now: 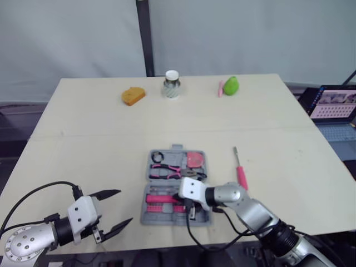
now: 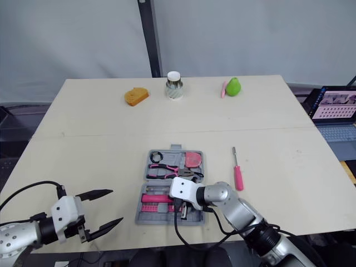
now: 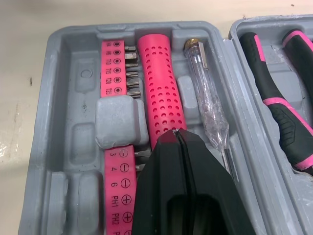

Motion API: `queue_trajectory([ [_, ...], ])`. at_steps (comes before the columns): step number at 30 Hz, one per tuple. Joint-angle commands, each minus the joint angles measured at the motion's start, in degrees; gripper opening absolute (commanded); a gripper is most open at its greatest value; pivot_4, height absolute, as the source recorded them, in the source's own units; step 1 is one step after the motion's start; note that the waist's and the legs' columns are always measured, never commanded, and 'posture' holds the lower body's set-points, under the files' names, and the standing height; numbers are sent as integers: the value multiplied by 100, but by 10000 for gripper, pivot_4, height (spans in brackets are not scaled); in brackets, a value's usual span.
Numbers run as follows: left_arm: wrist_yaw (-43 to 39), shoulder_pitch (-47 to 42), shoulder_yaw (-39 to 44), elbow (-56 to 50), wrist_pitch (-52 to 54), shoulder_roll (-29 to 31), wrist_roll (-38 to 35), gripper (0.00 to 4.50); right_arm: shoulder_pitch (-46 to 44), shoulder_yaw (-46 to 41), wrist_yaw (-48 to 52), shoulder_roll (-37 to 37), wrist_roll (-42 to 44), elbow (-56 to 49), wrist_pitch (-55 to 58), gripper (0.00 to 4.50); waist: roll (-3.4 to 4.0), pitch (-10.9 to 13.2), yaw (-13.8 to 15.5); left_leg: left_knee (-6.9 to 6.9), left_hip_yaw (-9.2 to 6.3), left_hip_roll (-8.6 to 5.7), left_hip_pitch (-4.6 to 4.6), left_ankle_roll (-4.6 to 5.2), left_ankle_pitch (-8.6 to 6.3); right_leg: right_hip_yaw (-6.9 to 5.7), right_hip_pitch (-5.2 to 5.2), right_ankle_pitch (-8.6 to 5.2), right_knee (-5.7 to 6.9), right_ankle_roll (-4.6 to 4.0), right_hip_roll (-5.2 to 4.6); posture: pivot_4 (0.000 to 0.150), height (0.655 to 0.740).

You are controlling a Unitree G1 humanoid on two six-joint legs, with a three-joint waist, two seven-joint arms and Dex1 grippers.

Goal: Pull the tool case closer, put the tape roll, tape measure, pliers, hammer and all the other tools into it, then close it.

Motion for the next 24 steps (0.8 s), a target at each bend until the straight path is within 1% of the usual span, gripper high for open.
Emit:
queue_trajectory([
  [1,35,-95,-33,-11,14,12,-47,45000,436,-59,229,-221,32,668,74,422,10,11,3,0,-1,0,-2,2,-2,1,-1,0,-2,0,-1,1500,7400],
  [2,53,-169,-57,18,67,14,-58,45000,463,-291,307,-213,281,500,21,422,14,22,9,1,-1,-2,-4,3,-3,2,-1,0,-4,0,-2,1500,7400],
  [4,117,-465,-92,103,430,37,-235,45000,503,-980,555,-224,1069,-107,104,422,10,56,37,7,-3,-9,-11,11,-7,4,-1,1,-6,1,-6,1500,7400],
  [6,170,-810,-122,239,884,75,-434,45000,467,-1588,763,-325,1761,-578,459,422,38,154,74,16,-21,-17,-23,17,-9,13,-7,2,-4,4,-9,1500,7400],
  [7,173,-969,-126,333,1054,90,-506,45000,422,-1880,823,-412,2067,-725,710,2675,45,193,68,21,-22,-17,-32,19,-7,17,-10,6,-2,10,-9,1500,7400],
  [9,160,-1225,-136,550,1275,120,-557,45000,351,-2402,1060,-769,2571,-928,1114,9367,44,207,33,24,-25,-12,-72,20,2,10,-44,13,7,25,-4,1500,7400],
  [11,132,-1445,-114,858,1298,158,-504,45000,325,-2959,1213,-1146,2917,-950,1337,19054,38,210,-4,26,-16,-12,-120,19,5,11,-106,14,24,25,-2,1500,7400],
  [14,183,-1762,93,1459,1285,215,-458,45000,592,-3770,1475,-1817,3103,-703,1345,34296,25,218,7,14,20,-15,-125,20,4,-10,-116,13,27,24,0,1500,7400],
  [15,188,-1826,207,1687,1249,245,-459,45000,729,-3980,1537,-1980,3118,-568,1304,38517,15,224,13,9,21,-16,-127,22,3,-12,-118,13,26,24,-1,1500,7400],
  [16,192,-1870,318,1914,1182,285,-441,45000,870,-4172,1567,-2108,3085,-390,1206,44580,5,230,19,6,21,-16,-128,23,2,-18,-119,13,25,24,-1,1500,7400],
  [18,207,-1906,563,2353,1073,380,-414,45000,1157,-4581,1598,-2301,2977,88,953,44905,-35,254,30,4,22,-16,-129,25,0,-29,-119,13,24,24,-2,1500,7400],
  [20,246,-1899,847,2743,951,462,-400,45000,1362,-4973,1554,-2406,2910,590,724,44905,-58,268,33,7,29,-17,-133,25,0,-35,-119,13,21,24,-6,1500,7400],
  [24,277,-1797,1435,3529,714,635,-424,45000,1537,-5617,1258,-2441,2743,1658,251,44905,-77,281,6,21,45,-15,-133,25,0,-35,-118,16,21,29,-11,1500,7400],
])
